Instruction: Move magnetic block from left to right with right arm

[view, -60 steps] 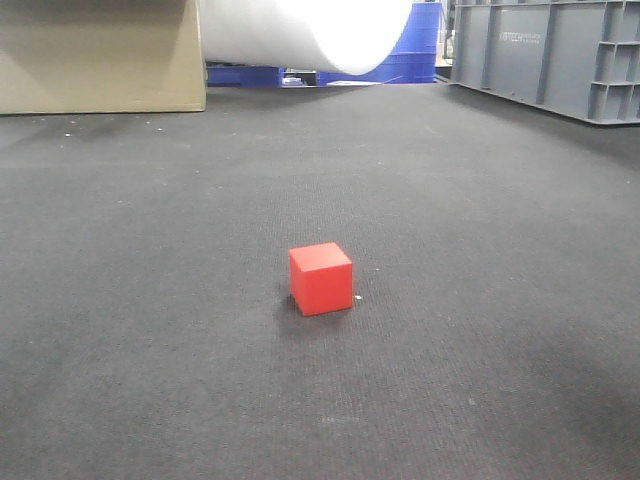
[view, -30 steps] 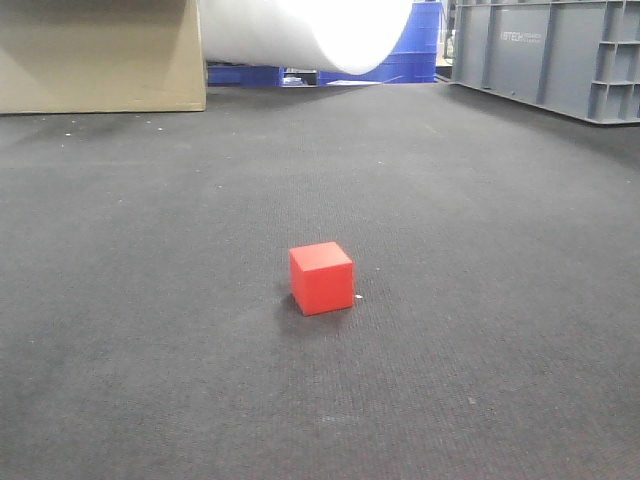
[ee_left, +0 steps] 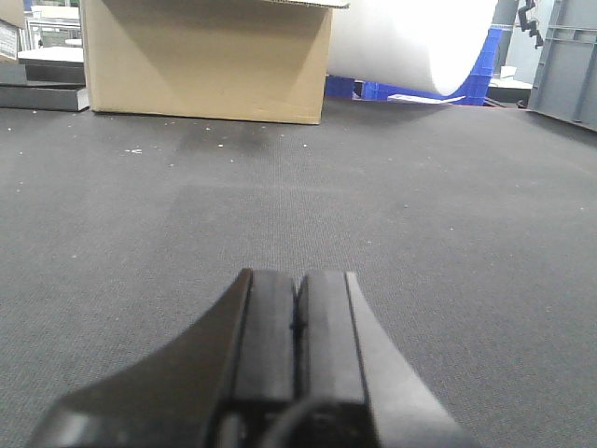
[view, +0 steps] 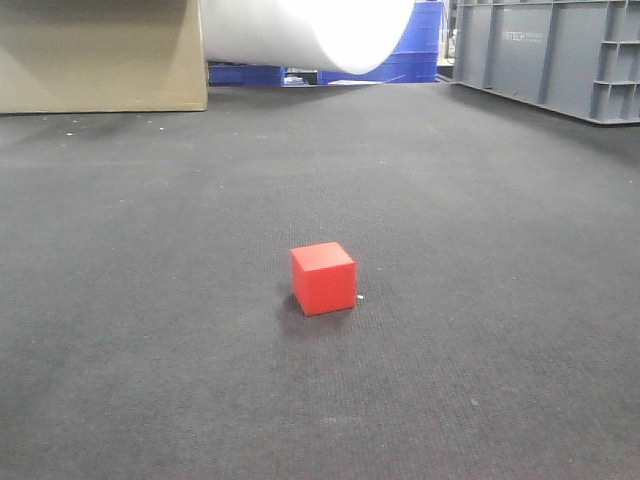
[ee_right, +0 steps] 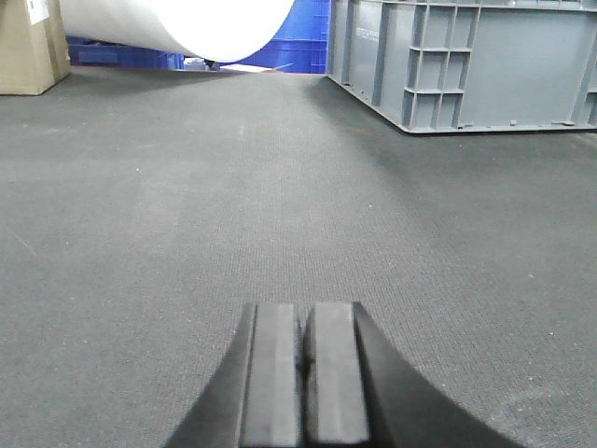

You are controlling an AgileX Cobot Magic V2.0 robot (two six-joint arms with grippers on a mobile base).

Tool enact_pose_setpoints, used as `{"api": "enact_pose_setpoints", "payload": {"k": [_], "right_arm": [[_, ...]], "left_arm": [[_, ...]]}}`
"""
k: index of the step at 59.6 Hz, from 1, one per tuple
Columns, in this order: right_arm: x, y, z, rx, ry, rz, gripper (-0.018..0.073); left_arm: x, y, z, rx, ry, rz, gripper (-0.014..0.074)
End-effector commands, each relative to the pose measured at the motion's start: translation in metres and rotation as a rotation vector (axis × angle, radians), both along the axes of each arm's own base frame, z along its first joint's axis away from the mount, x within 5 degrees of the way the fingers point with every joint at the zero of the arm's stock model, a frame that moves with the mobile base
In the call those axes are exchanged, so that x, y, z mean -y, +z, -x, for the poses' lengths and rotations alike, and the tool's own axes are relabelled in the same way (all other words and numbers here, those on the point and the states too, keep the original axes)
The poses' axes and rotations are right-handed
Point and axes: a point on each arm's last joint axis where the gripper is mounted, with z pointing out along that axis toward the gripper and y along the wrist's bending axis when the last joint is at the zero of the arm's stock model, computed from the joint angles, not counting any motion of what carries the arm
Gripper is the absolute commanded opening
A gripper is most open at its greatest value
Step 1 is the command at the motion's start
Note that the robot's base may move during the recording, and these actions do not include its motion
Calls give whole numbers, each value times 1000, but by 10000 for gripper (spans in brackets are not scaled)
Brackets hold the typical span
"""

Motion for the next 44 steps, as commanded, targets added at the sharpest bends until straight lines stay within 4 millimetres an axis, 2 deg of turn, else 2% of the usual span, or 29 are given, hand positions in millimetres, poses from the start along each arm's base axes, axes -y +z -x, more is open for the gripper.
{"api": "enact_pose_setpoints", "payload": {"k": [1,44], "right_arm": [[1,12,2,119,-14,12,47],[1,12,2,119,-14,12,47]], "left_arm": [[0,5,1,92,2,11,-116],[0,5,1,92,2,11,-116]]}}
